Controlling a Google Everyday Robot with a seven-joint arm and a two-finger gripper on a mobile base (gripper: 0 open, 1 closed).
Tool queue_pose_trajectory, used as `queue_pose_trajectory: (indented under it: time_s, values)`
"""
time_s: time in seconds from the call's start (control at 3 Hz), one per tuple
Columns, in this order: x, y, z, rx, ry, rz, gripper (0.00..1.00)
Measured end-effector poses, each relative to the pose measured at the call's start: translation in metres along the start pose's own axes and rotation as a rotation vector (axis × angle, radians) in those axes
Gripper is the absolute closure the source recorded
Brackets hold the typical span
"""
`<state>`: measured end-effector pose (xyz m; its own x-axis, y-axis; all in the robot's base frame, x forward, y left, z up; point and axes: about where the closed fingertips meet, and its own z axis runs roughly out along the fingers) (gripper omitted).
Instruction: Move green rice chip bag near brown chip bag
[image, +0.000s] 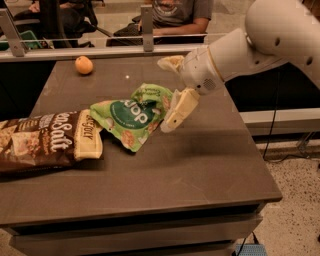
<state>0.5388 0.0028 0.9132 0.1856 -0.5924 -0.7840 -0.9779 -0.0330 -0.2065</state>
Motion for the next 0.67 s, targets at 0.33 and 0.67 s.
queue_pose_trajectory:
  time_s: [0.33, 0.67]
  values:
    - [-0.011, -0.003, -0.056, 0.083, 0.054, -0.057, 0.00]
    - [-0.014, 0.003, -0.108, 0.153, 0.063, -0.101, 0.00]
